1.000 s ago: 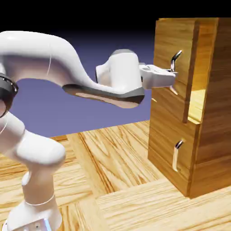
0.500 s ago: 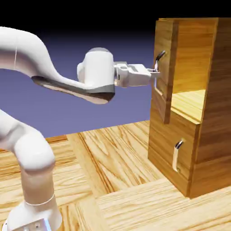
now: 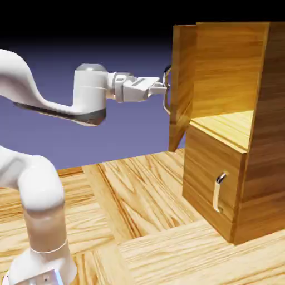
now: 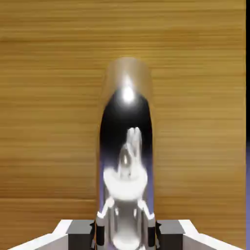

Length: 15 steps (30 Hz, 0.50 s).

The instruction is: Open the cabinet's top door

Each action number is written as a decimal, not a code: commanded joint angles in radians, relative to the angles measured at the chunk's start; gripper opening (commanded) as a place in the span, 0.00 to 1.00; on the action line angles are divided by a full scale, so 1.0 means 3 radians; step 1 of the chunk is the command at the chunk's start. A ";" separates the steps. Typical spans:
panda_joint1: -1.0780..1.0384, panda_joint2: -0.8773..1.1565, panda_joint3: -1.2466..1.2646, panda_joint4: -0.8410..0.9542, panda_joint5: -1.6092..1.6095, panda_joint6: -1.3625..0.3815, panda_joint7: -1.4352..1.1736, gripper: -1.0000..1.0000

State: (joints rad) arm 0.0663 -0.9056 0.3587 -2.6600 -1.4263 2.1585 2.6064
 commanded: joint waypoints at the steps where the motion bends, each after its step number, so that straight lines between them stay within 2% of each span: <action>1: 0.0005 0.0014 0.0108 0.0029 0.0129 -0.0149 -0.0024 0.00; 8: -0.0107 0.0275 0.0874 0.0415 0.0844 -0.1164 -0.0076 0.00; 15: -0.0534 0.0724 0.1695 0.1061 0.1314 -0.2170 -0.0014 0.00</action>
State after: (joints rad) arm -0.0939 -0.6887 0.8668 -2.3417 -1.0326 1.5087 2.6022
